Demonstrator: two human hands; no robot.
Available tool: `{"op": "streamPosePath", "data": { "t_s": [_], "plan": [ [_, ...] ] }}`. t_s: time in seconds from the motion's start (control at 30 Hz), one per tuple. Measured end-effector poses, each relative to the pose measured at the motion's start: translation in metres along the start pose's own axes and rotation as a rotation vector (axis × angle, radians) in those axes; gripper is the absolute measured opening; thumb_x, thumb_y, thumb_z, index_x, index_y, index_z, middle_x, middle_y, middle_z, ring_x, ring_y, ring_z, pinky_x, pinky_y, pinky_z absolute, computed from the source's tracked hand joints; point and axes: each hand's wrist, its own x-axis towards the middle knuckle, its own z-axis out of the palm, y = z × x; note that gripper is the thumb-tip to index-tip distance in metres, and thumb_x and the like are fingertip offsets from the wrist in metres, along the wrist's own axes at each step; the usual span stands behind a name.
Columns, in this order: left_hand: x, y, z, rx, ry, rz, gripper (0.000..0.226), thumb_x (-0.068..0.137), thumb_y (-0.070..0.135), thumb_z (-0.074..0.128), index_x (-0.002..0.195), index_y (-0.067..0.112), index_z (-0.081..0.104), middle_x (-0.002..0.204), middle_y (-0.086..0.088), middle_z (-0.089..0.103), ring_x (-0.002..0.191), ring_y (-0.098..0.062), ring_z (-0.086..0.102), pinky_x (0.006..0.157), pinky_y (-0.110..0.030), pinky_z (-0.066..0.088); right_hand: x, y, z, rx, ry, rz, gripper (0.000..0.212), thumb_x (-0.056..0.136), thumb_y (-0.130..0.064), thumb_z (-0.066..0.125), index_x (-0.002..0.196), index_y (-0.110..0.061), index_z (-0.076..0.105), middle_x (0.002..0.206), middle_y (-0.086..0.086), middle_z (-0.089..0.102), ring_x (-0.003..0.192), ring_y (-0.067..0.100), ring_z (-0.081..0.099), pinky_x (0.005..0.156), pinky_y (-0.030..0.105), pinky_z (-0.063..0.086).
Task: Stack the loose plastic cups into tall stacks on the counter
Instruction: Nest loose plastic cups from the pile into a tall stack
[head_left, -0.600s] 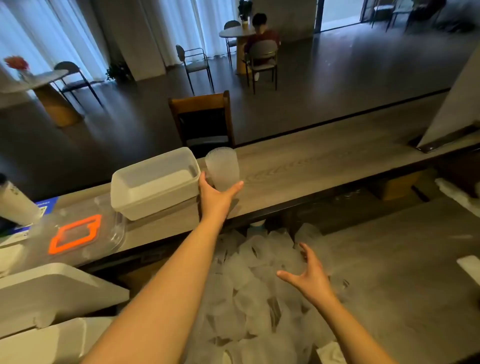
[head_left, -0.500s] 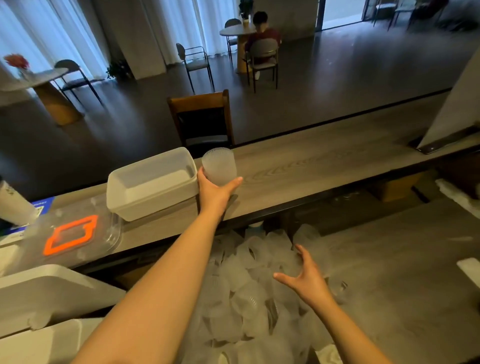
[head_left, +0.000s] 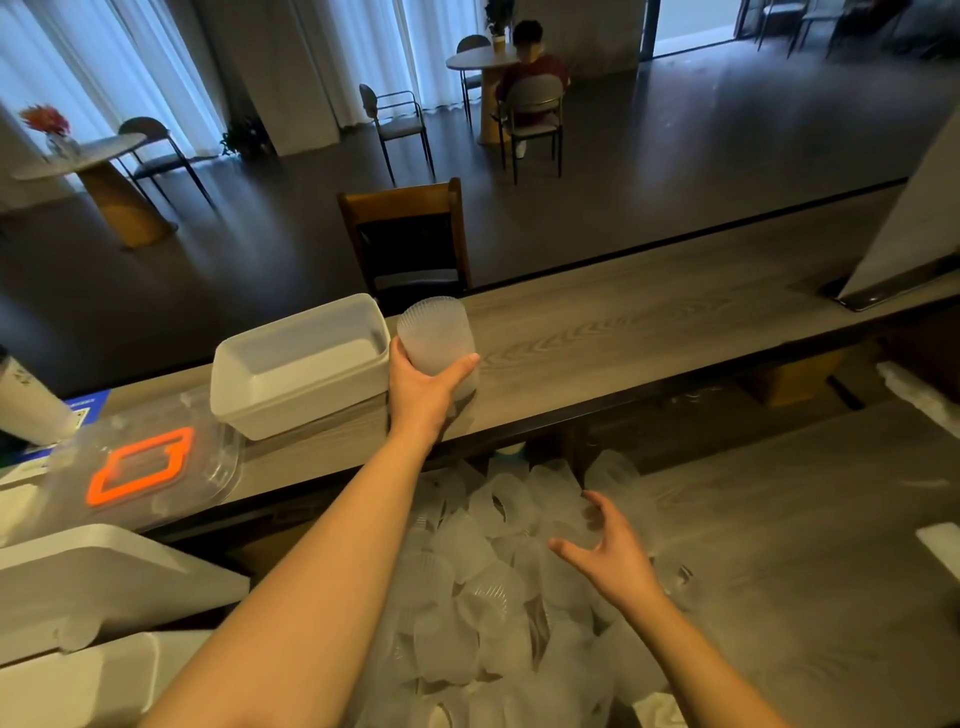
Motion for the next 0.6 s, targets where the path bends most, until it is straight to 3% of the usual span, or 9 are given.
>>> {"op": "streamPosePath", "data": {
  "t_s": [0.2, 0.4, 0.5, 0.6],
  "plan": [
    [-0.033, 0.01, -0.03, -0.039, 0.001, 0.052, 0.09, 0.072, 0.031, 0.087, 0.146, 0.024, 0.035, 0.132, 0.004, 0.05, 0.12, -0.016, 0.051, 0.1, -0.044, 0.051, -0.015, -0.018, -0.001, 0.05, 0.04, -0.033, 0.088, 0.073, -0.046, 0.084, 0.146, -0.027, 0.038, 0.139, -0.001, 0.05, 0.123, 0.014, 0.05, 0.102, 0.034, 0.047],
    [-0.091, 0.018, -0.08, -0.04, -0.078, 0.143, 0.082, 0.072, 0.034, 0.086, 0.137, 0.035, 0.037, 0.126, 0.011, 0.049, 0.111, -0.005, 0.051, 0.086, -0.024, 0.051, -0.047, -0.054, -0.005, 0.155, 0.139, -0.121, 0.072, 0.078, -0.04, 0.082, 0.138, -0.027, 0.044, 0.129, -0.007, 0.052, 0.116, 0.014, 0.053, 0.099, 0.036, 0.048],
    [-0.123, 0.008, -0.105, 0.077, -0.115, 0.181, 0.091, 0.062, 0.055, 0.085, 0.138, 0.034, 0.04, 0.131, 0.008, 0.05, 0.116, -0.011, 0.051, 0.09, -0.033, 0.053, -0.068, -0.08, -0.01, 0.308, 0.19, -0.159, 0.061, 0.085, -0.036, 0.076, 0.138, -0.026, 0.047, 0.128, -0.007, 0.055, 0.115, 0.01, 0.054, 0.099, 0.033, 0.046],
    [-0.152, -0.006, -0.129, 0.211, -0.208, 0.184, 0.096, 0.054, 0.068, 0.078, 0.137, 0.037, 0.042, 0.129, 0.01, 0.051, 0.115, -0.013, 0.052, 0.093, -0.04, 0.053, -0.095, -0.106, -0.013, 0.543, 0.153, -0.177, 0.055, 0.086, -0.047, 0.072, 0.134, -0.024, 0.056, 0.124, -0.002, 0.062, 0.111, 0.012, 0.061, 0.09, 0.033, 0.052]
  ]
}}
